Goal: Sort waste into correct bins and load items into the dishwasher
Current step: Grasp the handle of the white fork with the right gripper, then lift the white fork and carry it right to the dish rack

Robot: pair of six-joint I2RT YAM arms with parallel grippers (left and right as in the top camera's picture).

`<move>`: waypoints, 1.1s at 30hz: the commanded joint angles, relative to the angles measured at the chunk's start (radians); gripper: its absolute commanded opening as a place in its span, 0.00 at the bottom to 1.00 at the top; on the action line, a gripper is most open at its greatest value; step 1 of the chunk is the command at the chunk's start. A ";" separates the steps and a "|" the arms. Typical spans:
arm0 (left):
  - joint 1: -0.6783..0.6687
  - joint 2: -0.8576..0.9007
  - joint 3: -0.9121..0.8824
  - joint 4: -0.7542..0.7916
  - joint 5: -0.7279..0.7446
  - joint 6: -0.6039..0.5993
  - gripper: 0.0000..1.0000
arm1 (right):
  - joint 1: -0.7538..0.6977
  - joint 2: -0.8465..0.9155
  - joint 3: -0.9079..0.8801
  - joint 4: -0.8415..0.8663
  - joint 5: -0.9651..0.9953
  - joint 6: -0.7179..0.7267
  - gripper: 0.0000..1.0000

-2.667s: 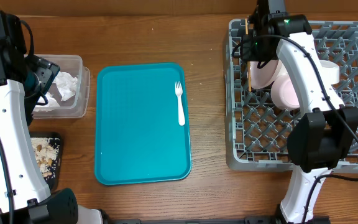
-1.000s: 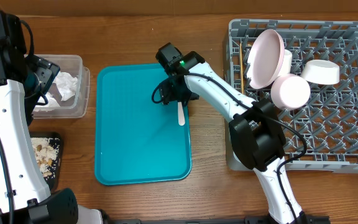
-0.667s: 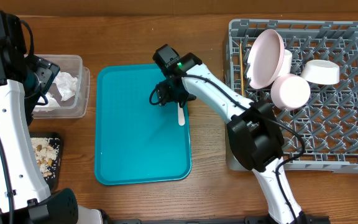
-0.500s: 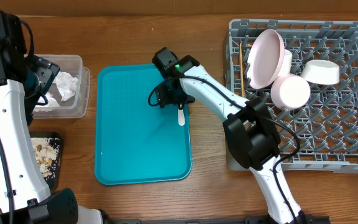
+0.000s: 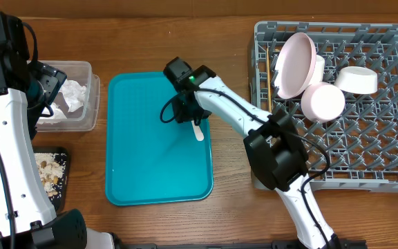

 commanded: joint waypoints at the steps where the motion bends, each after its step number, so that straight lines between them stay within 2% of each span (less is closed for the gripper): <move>1: 0.004 0.006 0.007 0.002 -0.003 -0.021 1.00 | 0.021 0.005 -0.013 -0.002 0.101 0.011 0.46; 5: 0.004 0.006 0.007 0.002 -0.003 -0.021 1.00 | 0.028 0.005 -0.060 0.008 0.182 -0.025 0.45; 17: 0.004 0.006 0.007 0.002 -0.003 -0.021 1.00 | 0.028 0.005 -0.076 0.024 0.182 -0.047 0.20; 23: 0.004 0.006 0.007 0.002 -0.003 -0.021 1.00 | 0.028 0.005 -0.070 0.024 0.154 -0.047 0.18; 26: 0.004 0.006 0.007 0.002 -0.003 -0.021 1.00 | 0.028 0.005 -0.041 0.007 0.144 -0.047 0.15; 30: 0.004 0.006 0.007 0.002 -0.003 -0.021 1.00 | 0.024 0.003 0.048 -0.052 0.144 -0.047 0.04; 33: 0.004 0.006 0.007 0.002 -0.003 -0.021 1.00 | 0.024 0.002 0.117 -0.098 0.145 -0.047 0.04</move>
